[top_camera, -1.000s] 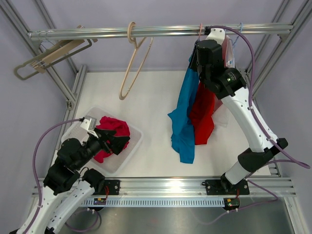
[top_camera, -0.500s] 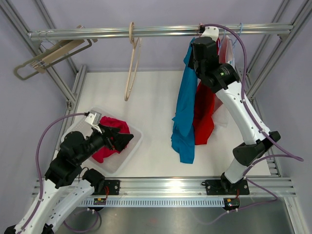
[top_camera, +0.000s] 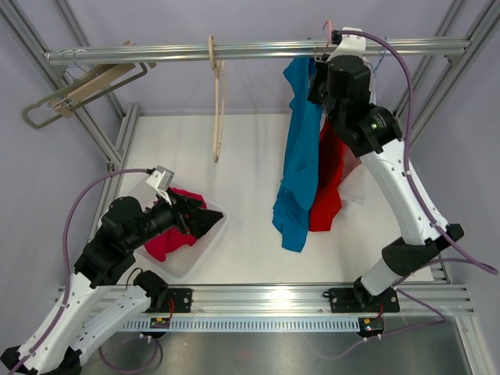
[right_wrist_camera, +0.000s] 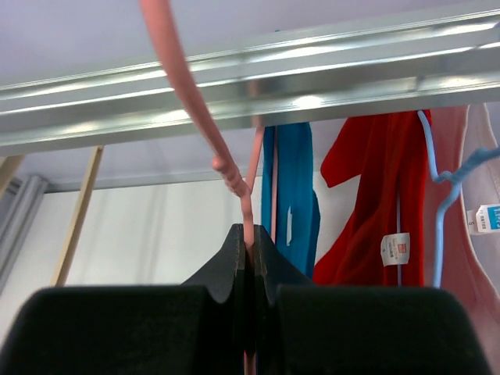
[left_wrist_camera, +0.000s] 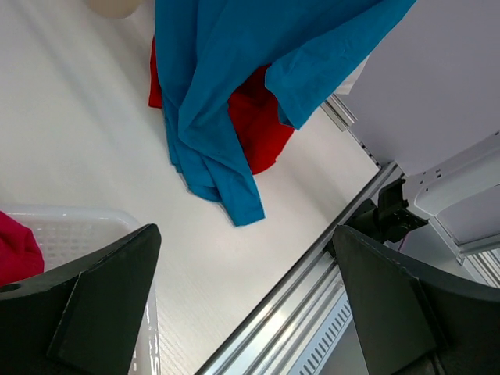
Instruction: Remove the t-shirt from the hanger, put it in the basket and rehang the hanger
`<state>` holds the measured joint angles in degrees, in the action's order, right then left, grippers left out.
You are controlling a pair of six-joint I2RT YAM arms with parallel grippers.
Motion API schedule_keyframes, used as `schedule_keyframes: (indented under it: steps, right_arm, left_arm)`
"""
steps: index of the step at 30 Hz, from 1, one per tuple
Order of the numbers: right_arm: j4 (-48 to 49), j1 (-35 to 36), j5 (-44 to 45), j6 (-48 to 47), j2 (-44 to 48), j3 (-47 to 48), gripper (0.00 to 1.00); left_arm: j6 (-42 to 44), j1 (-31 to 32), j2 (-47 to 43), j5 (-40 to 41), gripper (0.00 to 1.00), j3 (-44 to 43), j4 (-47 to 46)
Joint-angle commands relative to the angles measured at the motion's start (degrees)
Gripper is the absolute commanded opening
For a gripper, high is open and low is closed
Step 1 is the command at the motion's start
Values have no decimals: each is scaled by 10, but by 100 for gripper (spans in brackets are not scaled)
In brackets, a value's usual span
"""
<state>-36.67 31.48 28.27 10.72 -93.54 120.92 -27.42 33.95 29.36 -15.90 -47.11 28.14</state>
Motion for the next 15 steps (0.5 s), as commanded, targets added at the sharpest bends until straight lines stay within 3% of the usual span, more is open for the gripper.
schedule_keyframes:
  steps: [1,5,9,11,15]
  right_arm:
    - [83,-3,-38,-1,77,-71,0]
    - [133,2,-42,38,144,-204,0]
    - [166,31,-15,66,222,-331,0]
    - [183,72,19,85,254,-384,0]
    - [208,159,93,110,296,-455,0]
  left_arm:
    - [10,23,24,-19,99,-39,-38]
    - [16,102,64,33,99,-67,-51]
    - [36,262,111,155,99,-91,-72]
    - [39,315,146,219,99,-97,-90]
    - [39,380,211,270,99,-103,-126]
